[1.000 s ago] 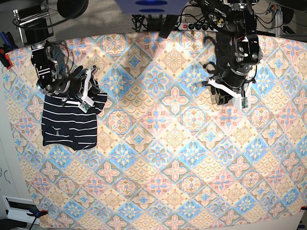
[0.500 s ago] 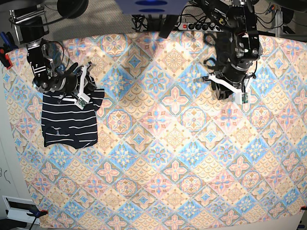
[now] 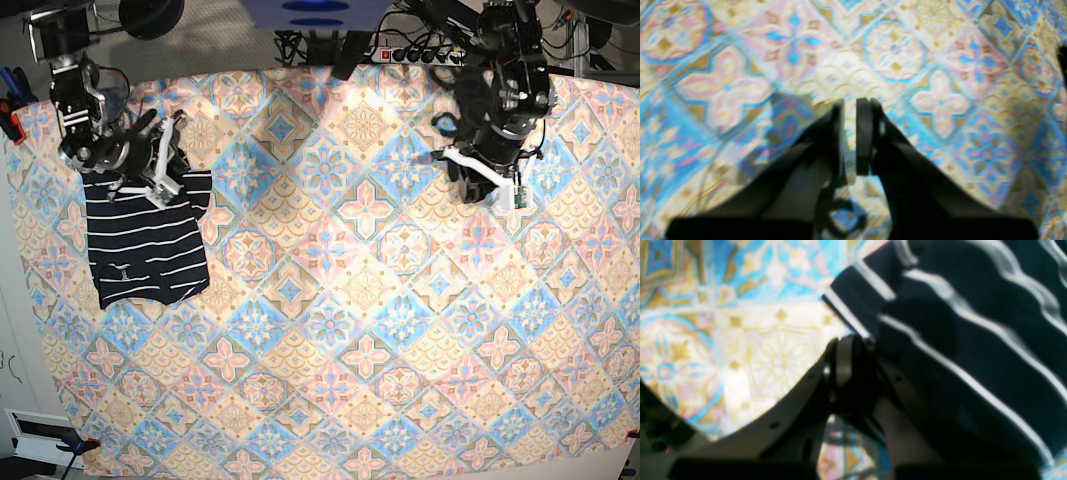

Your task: Fold the T-shirt properly

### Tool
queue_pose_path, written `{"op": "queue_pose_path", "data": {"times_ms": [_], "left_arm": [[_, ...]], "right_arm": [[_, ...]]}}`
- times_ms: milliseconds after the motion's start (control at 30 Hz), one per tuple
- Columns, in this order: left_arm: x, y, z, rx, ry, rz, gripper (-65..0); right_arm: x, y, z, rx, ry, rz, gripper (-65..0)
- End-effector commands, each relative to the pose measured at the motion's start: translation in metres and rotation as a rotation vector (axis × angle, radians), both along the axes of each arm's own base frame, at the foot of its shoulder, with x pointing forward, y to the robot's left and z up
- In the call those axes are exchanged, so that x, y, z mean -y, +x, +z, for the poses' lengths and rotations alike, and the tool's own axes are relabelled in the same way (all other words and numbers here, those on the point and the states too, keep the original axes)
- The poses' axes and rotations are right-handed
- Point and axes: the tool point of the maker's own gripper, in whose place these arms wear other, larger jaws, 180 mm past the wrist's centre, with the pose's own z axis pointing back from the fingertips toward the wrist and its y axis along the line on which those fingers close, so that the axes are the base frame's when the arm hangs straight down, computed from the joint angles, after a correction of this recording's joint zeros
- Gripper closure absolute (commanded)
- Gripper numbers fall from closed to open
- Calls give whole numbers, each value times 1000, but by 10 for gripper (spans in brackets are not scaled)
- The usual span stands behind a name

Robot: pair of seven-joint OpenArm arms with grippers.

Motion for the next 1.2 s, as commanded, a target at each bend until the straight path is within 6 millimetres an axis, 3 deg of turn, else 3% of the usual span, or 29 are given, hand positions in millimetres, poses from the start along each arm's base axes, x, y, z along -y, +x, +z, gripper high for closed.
{"op": "queue_pose_path", "data": {"times_ms": [0,167,367,633,833,1000,1167], "left_arm": [[-6,-1,7,25,9,14,-53],[-43,-32,-2,-34,57,98,-53],[-71,-83,-11,-140,121,128,-53],[-66,-153,-8,-270,93,94,-53],[-60,-202,-16,-387,56,104,-52],[-67,-249,-48,-525,27,168,-1],[-66,-297,-87,-673,-22,221,0]], "right_arm": [[-1,9,19,64,25,3,-49],[-6,-6,36,111,61,-53,-49],[21,-49,36,78,41,-182,-49],[56,-123,28,-24,-3,-381,-48],[73,-190,13,-158,-32,-506,-48],[72,-250,-18,-326,-16,-604,-48],[74,-303,-46,-470,1,-702,-48]]}}
